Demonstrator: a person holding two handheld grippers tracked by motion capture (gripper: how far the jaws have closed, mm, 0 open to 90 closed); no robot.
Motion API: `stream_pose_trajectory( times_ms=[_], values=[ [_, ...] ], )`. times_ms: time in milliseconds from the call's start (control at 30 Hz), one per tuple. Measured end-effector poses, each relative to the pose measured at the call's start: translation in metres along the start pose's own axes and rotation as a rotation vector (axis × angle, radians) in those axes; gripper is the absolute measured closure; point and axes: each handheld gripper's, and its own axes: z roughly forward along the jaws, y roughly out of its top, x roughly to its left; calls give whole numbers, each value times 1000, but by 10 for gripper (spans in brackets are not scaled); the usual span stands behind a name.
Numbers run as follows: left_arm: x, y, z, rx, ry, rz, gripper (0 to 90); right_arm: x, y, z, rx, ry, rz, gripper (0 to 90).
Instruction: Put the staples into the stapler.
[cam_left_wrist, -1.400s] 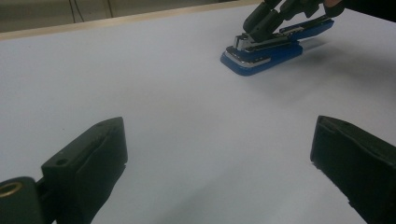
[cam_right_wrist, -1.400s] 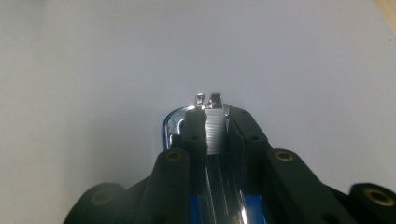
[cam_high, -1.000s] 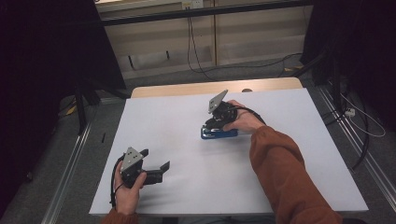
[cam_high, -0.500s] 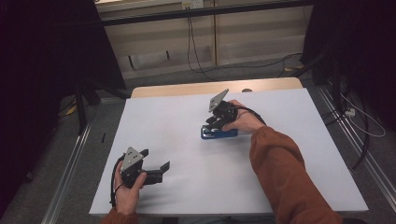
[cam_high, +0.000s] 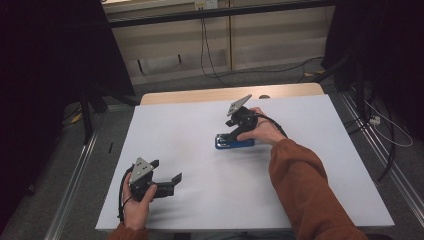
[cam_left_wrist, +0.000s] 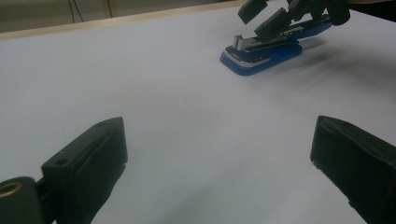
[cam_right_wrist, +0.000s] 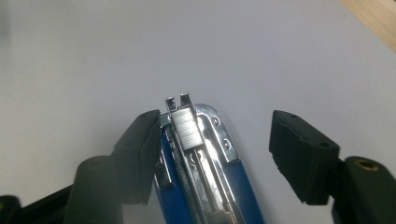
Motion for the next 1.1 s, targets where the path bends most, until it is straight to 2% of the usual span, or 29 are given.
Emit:
stream_pose_trajectory(
  times_ms=[67,133,267,367,600,733,833,967,1100],
  values=[
    [0,0,0,1,-1,1,40,0,-2,-2,-7,-1,68,256],
    [0,0,0,1,0,1,40,0,-3,-3,-22,-18,98,181],
    [0,0,0,1,2,2,40,1,-8,-5,-51,-33,148,120],
    [0,0,0,1,1,1,40,2,-11,-7,-57,-44,167,114],
    [1,0,0,2,1,1,40,5,-19,-16,-109,-83,206,93],
    [1,0,0,4,3,0,40,6,-22,-20,-153,-128,273,51],
    [1,0,0,4,3,3,40,7,-23,-22,-156,-177,322,53],
    [1,0,1,3,0,-3,40,10,-25,-25,-169,-174,311,51],
    [2,0,3,-2,-7,-6,40,16,-29,-27,-170,-200,295,58]
  ],
)
